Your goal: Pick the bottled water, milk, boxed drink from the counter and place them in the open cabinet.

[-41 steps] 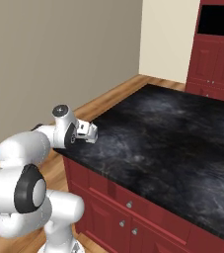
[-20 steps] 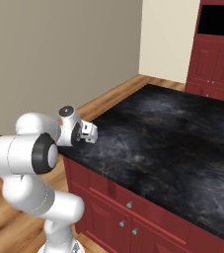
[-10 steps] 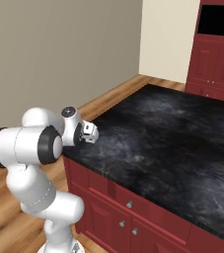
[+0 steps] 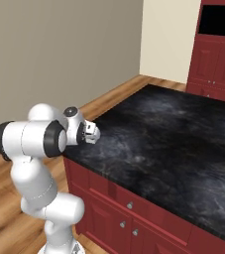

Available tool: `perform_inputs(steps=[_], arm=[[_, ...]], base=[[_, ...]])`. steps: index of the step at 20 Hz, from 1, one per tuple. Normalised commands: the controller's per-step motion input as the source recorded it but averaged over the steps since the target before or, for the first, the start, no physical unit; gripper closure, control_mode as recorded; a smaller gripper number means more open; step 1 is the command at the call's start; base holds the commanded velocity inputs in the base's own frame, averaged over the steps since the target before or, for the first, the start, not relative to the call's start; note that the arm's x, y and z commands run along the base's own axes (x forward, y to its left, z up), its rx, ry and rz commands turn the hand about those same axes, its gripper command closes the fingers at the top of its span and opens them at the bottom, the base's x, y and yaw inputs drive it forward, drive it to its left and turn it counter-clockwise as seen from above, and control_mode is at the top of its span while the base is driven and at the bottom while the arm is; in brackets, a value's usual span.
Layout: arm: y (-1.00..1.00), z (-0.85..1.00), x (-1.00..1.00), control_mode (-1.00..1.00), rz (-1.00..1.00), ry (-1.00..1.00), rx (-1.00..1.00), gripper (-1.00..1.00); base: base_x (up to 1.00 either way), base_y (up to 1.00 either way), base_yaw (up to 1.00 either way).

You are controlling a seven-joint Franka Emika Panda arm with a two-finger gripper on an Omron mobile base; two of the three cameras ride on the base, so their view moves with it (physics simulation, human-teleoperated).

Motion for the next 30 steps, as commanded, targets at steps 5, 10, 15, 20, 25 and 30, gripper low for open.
perform_inputs(steps=[5,10,15,20,25,30], arm=[[0.0,-0.1,0.2,-1.0,-0.01,0.0,0.0,-1.0],[0.0,-0.12,0.21,-1.0,0.0,0.0,0.0,-1.0],[0.0,-0.13,0.21,-1.0,-0.01,0.0,0.0,-1.0],[0.0,-0.1,0.18,-1.0,-0.01,0.0,0.0,-1.0],[0.01,-0.12,0.19,-1.0,-0.01,0.0,0.0,-1.0],[0.0,-0.12,0.18,-1.0,0.0,0.0,0.0,-1.0]], base=[[0.0,0.0,0.0],[0.0,0.0,0.0],[0.0,0.0,0.0],[0.0,0.0,0.0],[0.0,0.0,0.0],[0.0,0.0,0.0]])
